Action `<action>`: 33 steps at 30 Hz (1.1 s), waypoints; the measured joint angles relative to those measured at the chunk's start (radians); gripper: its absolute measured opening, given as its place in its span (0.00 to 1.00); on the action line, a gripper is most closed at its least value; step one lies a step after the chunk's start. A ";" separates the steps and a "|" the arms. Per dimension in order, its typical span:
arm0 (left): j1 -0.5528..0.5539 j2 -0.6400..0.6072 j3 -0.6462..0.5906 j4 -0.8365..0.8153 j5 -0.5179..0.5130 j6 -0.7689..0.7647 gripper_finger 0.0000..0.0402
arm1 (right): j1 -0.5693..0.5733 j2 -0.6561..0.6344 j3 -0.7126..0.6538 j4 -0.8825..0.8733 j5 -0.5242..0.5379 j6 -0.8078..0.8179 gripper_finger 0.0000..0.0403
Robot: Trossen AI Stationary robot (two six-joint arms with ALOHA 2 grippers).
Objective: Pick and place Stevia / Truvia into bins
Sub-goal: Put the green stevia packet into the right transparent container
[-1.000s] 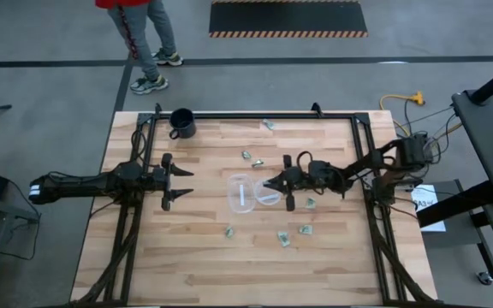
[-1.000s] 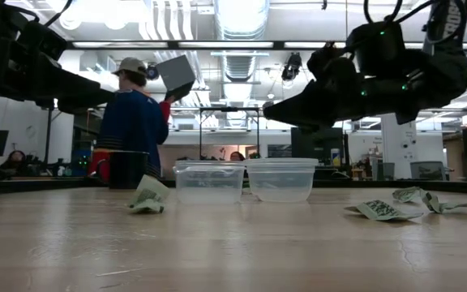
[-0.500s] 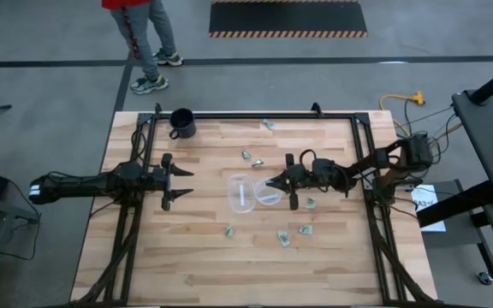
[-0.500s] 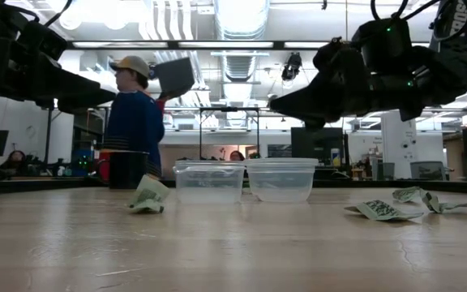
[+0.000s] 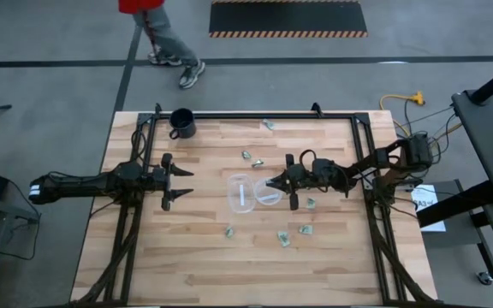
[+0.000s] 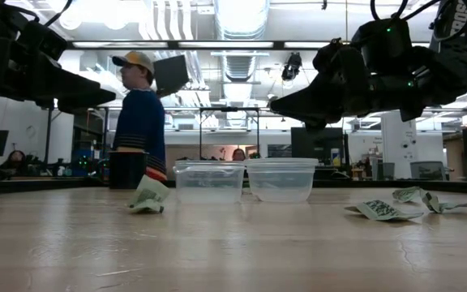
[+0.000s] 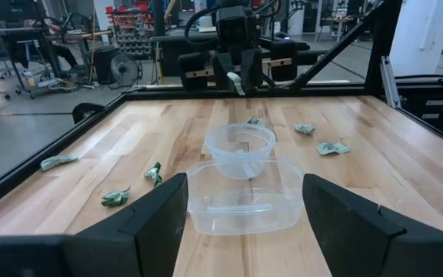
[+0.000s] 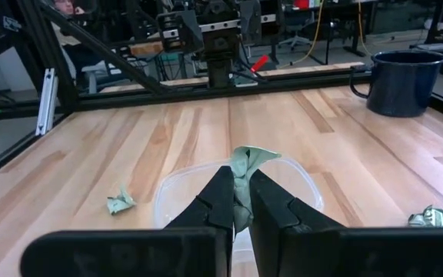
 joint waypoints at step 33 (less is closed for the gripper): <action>0.000 0.000 0.000 0.000 0.000 0.000 0.60 | 0.000 0.000 0.000 -0.001 0.000 0.004 0.60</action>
